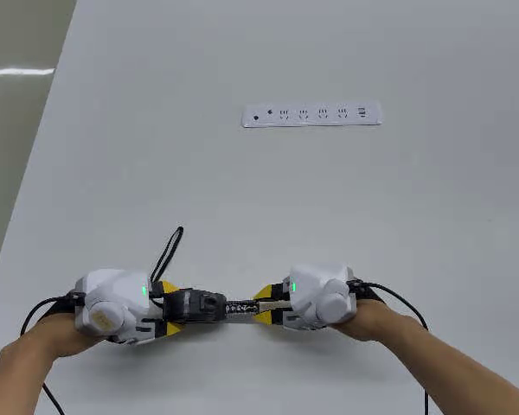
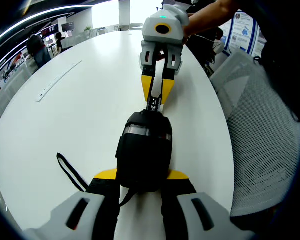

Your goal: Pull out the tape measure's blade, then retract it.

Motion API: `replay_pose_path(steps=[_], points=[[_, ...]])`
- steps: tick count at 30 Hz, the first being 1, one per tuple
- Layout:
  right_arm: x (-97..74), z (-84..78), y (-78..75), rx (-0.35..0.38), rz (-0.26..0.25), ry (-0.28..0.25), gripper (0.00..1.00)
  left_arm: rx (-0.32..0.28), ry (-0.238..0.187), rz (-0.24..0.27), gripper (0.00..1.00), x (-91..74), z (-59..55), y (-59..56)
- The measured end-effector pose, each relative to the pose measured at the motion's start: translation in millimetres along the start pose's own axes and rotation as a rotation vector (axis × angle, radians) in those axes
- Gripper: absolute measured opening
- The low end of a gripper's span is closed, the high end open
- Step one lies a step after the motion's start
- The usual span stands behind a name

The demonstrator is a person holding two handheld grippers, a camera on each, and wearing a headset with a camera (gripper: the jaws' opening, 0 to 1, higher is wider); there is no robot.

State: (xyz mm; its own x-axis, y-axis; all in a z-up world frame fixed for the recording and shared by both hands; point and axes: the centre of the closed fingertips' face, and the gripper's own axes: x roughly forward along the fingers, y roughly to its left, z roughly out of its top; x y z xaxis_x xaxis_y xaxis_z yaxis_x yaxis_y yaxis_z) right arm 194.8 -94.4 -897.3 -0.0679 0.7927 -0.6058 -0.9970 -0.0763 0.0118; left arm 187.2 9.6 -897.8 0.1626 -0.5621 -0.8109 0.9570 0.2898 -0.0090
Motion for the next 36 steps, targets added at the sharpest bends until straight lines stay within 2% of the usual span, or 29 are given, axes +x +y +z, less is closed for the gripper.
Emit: replay_pose_path(steps=[36], points=[[-15.8, -9.6, 0.1, 0.014, -0.005, 0.0, 0.09, 0.002, 0.009, -0.002, 0.28, 0.3, 0.4, -0.2]])
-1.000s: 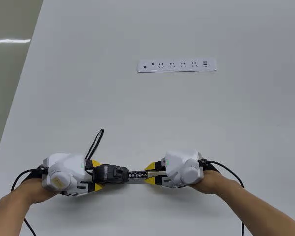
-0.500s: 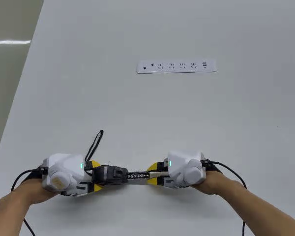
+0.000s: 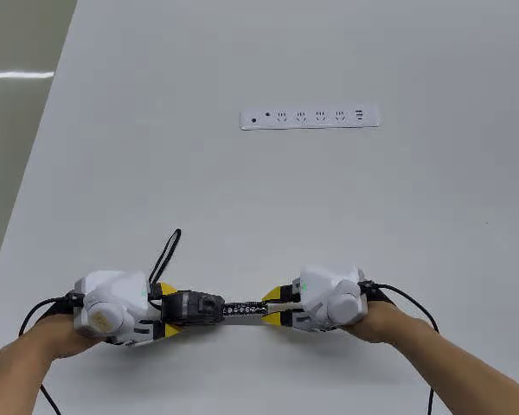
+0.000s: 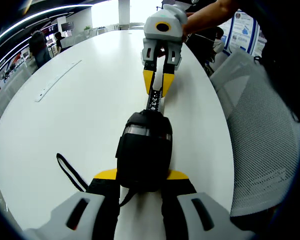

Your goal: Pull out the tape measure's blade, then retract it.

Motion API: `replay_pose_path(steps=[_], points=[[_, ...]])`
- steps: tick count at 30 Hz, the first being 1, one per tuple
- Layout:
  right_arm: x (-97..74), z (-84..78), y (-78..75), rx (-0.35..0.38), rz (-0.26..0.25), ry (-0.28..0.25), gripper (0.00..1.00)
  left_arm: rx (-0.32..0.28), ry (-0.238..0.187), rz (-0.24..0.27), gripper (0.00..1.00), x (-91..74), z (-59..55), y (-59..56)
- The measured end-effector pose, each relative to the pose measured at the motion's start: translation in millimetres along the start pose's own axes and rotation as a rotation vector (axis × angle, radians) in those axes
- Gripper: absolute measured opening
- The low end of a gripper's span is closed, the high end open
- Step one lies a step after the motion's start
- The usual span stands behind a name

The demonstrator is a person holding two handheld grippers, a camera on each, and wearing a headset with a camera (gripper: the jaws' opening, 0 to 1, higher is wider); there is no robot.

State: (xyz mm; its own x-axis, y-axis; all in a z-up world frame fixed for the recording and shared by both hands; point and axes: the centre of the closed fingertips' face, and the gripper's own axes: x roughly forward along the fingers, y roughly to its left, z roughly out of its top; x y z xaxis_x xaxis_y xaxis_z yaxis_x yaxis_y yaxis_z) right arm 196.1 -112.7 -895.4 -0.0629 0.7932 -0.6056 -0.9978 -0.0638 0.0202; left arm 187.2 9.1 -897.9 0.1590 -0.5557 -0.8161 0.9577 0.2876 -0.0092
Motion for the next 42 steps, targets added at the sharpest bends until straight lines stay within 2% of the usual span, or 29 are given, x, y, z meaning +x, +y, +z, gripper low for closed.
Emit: replay_pose_path(steps=[42], points=[[-20.2, -13.5, -0.3, 0.006, 0.004, 0.004, 0.09, 0.006, 0.015, -0.004, 0.28, 0.3, 0.5, -0.6]])
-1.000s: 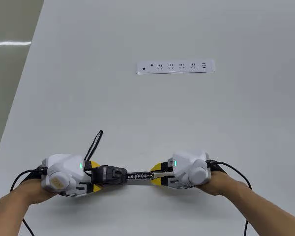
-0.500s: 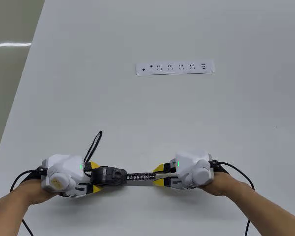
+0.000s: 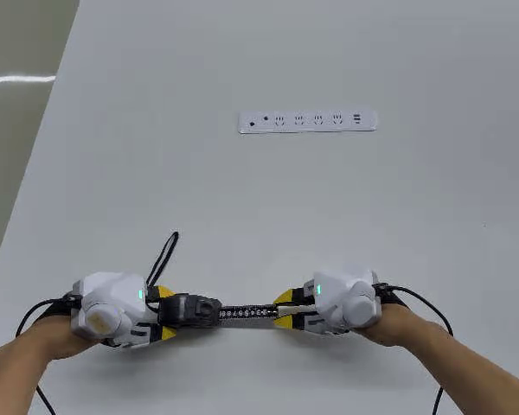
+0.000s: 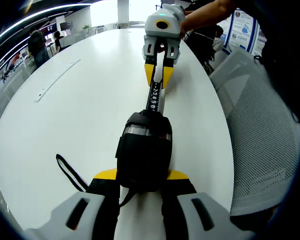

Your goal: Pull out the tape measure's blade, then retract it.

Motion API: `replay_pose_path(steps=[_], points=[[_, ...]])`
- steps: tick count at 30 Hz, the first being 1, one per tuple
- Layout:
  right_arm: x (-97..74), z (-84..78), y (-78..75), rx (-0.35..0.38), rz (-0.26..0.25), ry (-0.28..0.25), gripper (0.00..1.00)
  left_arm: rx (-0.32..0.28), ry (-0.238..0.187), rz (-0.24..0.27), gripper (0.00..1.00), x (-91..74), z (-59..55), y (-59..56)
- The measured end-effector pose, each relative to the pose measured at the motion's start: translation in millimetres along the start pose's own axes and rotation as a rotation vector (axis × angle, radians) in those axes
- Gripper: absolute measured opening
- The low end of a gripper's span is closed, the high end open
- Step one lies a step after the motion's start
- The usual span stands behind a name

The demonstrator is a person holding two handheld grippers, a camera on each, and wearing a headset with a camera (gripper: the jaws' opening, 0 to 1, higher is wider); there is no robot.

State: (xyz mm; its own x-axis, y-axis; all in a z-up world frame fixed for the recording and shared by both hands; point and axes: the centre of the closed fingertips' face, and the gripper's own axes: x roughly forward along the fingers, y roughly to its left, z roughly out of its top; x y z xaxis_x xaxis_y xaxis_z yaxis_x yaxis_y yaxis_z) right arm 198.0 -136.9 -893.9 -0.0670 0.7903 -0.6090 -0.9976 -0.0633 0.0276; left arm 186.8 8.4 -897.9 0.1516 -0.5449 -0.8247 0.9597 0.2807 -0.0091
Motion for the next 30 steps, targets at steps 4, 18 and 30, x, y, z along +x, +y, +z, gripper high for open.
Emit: replay_pose_path(steps=[4, 18, 30], points=[[-2.1, -1.6, 0.1, 0.001, 0.001, 0.001, 0.09, 0.0, 0.001, 0.001, 0.28, 0.2, 0.4, -0.3], [-7.8, -7.1, -0.5, 0.004, 0.002, 0.003, 0.09, 0.001, 0.005, 0.001, 0.28, 0.4, 0.6, -0.4], [-12.5, -10.1, -1.1, 0.002, -0.005, 0.005, 0.09, 0.001, 0.011, 0.0, 0.28, 0.5, 0.4, -0.4]])
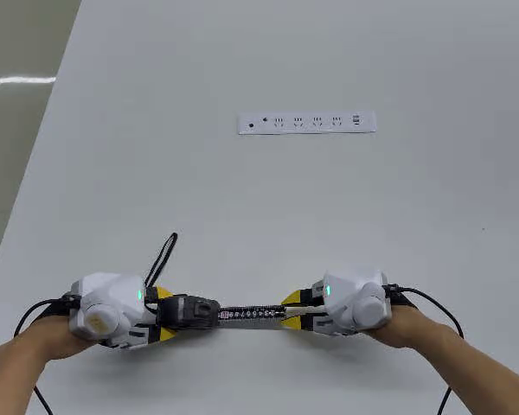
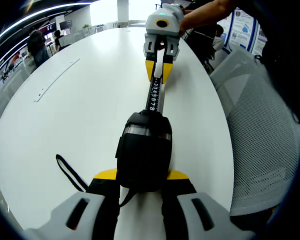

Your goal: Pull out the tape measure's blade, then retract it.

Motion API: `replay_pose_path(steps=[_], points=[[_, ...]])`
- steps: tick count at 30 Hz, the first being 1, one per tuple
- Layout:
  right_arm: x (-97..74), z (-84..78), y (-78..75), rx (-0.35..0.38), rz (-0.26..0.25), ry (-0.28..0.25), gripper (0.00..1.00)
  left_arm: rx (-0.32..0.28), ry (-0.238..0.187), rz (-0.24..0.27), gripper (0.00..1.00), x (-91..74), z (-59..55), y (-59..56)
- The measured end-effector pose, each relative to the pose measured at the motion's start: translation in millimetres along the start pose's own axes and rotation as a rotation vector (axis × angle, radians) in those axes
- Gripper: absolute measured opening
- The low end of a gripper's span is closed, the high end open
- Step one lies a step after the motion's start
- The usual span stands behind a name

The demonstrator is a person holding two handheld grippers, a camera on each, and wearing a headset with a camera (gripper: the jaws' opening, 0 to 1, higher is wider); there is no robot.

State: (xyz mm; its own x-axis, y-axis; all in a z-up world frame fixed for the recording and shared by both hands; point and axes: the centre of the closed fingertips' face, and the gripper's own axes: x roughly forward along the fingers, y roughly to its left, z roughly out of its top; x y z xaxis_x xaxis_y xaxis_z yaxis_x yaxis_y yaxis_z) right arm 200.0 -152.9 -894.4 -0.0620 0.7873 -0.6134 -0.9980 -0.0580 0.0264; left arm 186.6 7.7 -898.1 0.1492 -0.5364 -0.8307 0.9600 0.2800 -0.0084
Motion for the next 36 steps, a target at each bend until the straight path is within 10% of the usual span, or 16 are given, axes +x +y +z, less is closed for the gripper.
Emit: replay_pose_path(steps=[36], points=[[-12.7, -11.0, -1.1, 0.016, 0.0, -0.002, 0.09, -0.004, 0.008, -0.004, 0.28, 1.4, 1.1, -0.2]])
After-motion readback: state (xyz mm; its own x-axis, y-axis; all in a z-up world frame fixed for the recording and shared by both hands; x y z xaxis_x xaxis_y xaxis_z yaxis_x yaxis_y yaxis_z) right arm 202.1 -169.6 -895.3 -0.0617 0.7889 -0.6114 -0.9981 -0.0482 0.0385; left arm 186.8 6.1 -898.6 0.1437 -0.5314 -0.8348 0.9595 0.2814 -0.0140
